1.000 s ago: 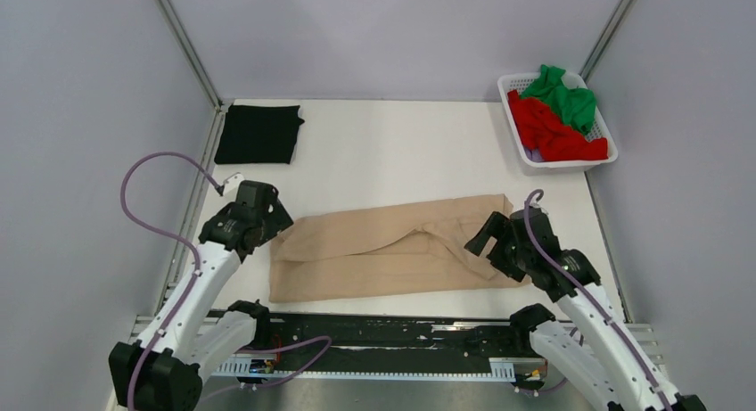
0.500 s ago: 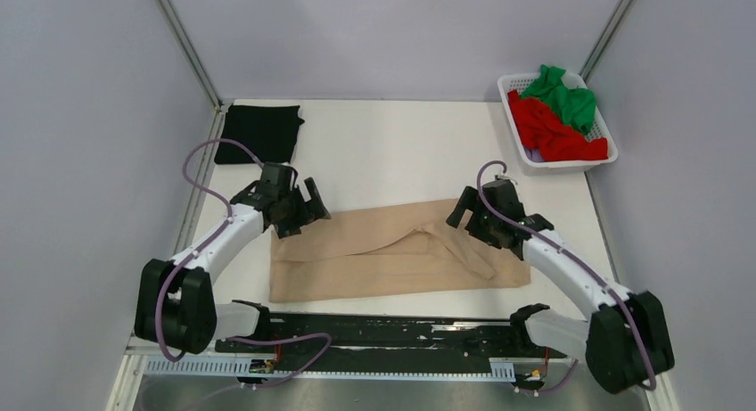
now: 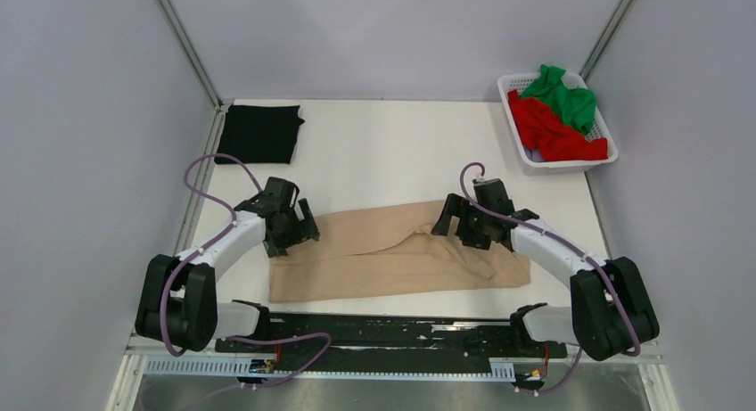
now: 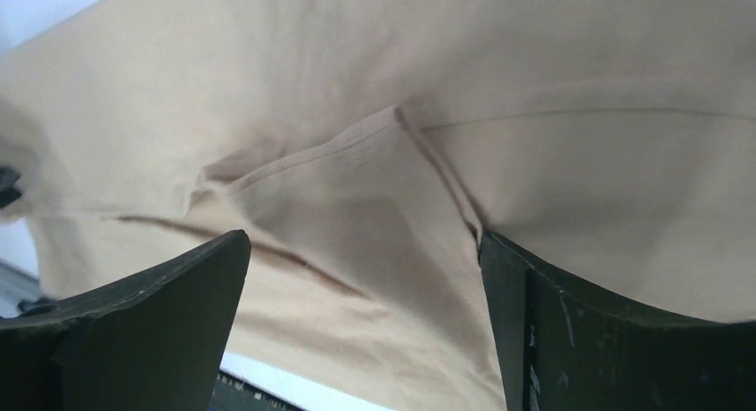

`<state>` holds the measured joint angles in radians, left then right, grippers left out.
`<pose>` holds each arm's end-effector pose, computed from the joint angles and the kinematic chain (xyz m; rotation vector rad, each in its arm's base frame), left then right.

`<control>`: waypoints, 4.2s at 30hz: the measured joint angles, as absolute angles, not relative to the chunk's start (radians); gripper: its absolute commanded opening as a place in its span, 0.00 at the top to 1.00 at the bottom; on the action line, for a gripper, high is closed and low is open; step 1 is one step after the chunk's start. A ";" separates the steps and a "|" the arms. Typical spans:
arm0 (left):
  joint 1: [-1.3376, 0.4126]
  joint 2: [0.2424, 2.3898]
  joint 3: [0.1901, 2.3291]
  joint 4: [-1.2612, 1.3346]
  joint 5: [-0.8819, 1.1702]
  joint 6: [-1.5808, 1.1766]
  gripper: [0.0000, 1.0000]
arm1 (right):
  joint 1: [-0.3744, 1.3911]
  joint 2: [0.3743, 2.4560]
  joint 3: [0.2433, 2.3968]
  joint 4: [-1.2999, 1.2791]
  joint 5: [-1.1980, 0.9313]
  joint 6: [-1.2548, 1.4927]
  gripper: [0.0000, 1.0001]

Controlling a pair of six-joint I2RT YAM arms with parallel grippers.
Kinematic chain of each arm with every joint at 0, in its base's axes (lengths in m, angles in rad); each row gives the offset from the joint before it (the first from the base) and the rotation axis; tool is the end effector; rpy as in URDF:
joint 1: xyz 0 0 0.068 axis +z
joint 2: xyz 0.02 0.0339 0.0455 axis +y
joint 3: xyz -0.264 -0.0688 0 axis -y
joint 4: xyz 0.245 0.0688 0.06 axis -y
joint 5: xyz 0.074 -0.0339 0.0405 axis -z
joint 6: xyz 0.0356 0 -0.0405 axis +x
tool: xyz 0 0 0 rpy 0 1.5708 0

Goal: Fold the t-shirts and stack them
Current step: Fold the other side of the tshirt into a rectangle, then rotate the tshirt 90 degrees

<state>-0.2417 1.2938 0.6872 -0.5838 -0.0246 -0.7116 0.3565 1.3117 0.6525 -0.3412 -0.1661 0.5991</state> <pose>0.2177 -0.0528 0.1753 -0.6546 2.7064 -0.2155 0.2244 0.0899 0.1742 0.2570 2.6439 0.5543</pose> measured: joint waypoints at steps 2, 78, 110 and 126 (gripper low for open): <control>-0.242 1.296 0.687 -0.585 -0.031 -0.712 0.00 | 0.357 1.286 0.632 -0.336 -0.231 0.588 0.00; -0.242 1.266 0.718 -0.642 -0.128 -0.715 0.00 | 0.723 0.841 0.546 -0.405 -0.209 0.602 0.00; -0.585 1.222 0.551 -0.351 0.271 -0.718 0.00 | 0.173 1.864 1.125 -0.207 -0.253 0.808 0.00; -0.914 1.623 0.810 -0.041 0.323 -0.775 0.00 | 0.188 2.613 2.218 -0.243 -0.472 0.701 0.00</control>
